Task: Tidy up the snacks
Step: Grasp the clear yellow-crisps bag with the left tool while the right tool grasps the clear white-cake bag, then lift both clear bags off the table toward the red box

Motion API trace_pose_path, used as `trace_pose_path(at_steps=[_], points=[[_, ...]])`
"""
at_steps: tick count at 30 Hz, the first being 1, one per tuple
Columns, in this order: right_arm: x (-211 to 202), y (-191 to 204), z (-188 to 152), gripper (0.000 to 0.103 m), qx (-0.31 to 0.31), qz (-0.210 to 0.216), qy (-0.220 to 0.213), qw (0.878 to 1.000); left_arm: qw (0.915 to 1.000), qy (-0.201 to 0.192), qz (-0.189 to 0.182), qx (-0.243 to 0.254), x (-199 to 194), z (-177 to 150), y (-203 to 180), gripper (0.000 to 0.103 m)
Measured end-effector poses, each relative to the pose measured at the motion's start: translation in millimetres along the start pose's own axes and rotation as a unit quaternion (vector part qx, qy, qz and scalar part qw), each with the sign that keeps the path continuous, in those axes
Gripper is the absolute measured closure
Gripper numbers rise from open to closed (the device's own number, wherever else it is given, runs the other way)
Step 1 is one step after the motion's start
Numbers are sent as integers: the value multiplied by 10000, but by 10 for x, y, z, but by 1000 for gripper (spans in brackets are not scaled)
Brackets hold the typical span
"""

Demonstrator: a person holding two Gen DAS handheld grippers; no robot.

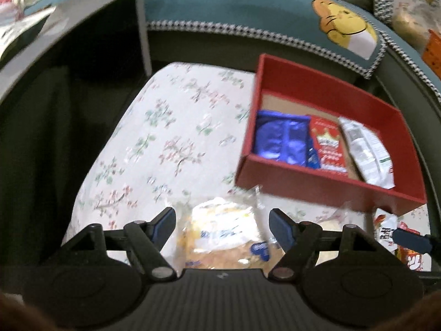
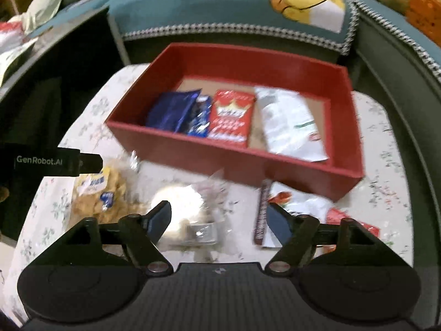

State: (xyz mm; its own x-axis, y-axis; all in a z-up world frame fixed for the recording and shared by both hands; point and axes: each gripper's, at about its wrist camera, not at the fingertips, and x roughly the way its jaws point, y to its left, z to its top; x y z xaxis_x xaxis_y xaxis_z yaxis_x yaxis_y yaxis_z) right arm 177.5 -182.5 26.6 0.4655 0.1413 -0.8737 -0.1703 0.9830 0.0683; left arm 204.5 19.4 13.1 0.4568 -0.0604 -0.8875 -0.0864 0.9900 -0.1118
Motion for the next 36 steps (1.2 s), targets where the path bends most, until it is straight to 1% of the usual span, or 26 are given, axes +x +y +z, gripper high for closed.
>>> trace_pose_path(at_steps=[1,4,7,9,13,15,17,20,23,26,27,28,30,31,33,34,36], points=[[26,32,-9,16,-28,39,76,10000,10000,42,-9,-28,22,-11,32,25],[107,101,-11,15,-104,13,194,9998,9997,150,-60,-195,61,-5,114,25],[194,139,11,14,-19,269,330,9991,9986,194,-248,-422,35,16,176,25],[264,191,27,14,-2,377,432,9984,9985,174,-293,-423,11,11,168,25],[403,312,21,14,-214,208,514,9982,9990,192,-261,-302,26,5,138,24],[480,347,0,18,-279,23,580,9979,9990,255,-233,-275,65,-9,139,24],[493,387,-12,25,-432,-116,558,9974,9990,332,-200,-227,111,-22,143,24],[404,373,-23,31,-515,-57,495,9974,9987,426,-171,-211,166,-43,161,24],[316,287,-59,33,-480,-38,495,9976,9978,537,-246,-302,205,-74,178,24],[179,225,-126,34,-510,-95,418,9978,9961,597,-354,-539,269,-78,200,24],[110,205,-148,34,-501,-102,365,9980,9951,625,-397,-662,296,-75,202,22],[56,193,-158,34,-502,-110,319,9982,9950,604,-400,-686,313,-69,180,18],[-100,150,-210,34,-462,-108,200,9987,9969,542,-297,-497,358,-50,90,15],[-160,133,-232,33,-402,-88,167,9990,9973,551,-218,-422,392,-49,52,11],[-283,84,-313,33,-301,-67,132,9994,9970,618,-25,-457,470,-74,8,7],[-334,68,-363,33,-261,-59,127,9996,9973,584,31,-452,490,-83,-18,4],[-369,40,-420,33,-206,-24,159,9997,9976,585,118,-338,531,-99,-66,3]])
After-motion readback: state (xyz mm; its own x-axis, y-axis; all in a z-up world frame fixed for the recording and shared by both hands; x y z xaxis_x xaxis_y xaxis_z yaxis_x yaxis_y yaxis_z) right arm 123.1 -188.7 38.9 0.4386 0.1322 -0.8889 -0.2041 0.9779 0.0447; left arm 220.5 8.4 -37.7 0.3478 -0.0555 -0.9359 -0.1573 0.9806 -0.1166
